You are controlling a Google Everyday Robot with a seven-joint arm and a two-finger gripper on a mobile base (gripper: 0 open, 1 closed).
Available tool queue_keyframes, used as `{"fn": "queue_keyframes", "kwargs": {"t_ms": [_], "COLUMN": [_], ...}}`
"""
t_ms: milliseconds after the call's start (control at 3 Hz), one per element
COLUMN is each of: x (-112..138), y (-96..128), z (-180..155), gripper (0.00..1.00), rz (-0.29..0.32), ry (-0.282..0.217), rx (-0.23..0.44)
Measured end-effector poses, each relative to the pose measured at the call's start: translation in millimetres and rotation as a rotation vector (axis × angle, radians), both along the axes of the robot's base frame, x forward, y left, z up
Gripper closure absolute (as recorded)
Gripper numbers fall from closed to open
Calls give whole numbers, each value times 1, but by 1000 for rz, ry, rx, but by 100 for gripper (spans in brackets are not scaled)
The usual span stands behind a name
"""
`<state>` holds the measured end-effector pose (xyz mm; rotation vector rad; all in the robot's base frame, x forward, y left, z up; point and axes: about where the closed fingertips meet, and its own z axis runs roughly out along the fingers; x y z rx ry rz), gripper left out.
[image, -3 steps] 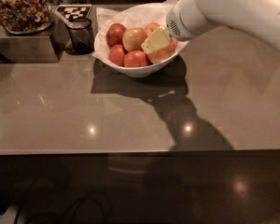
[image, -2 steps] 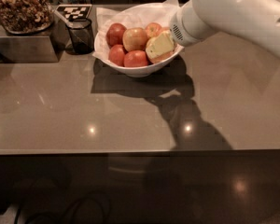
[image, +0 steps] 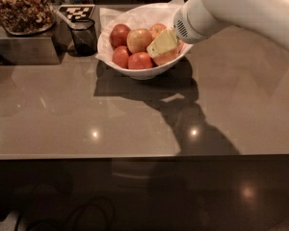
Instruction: Pick apple from white bowl
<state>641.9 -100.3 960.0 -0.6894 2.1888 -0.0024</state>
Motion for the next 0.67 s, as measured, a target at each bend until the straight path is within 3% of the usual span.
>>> {"fn": "queue_keyframes", "kwargs": {"t_ms": [667], "x": [-2], "y": [4], "z": [17], "gripper": [10], "rz": [29], "ry": [-4], "rx": [48]}}
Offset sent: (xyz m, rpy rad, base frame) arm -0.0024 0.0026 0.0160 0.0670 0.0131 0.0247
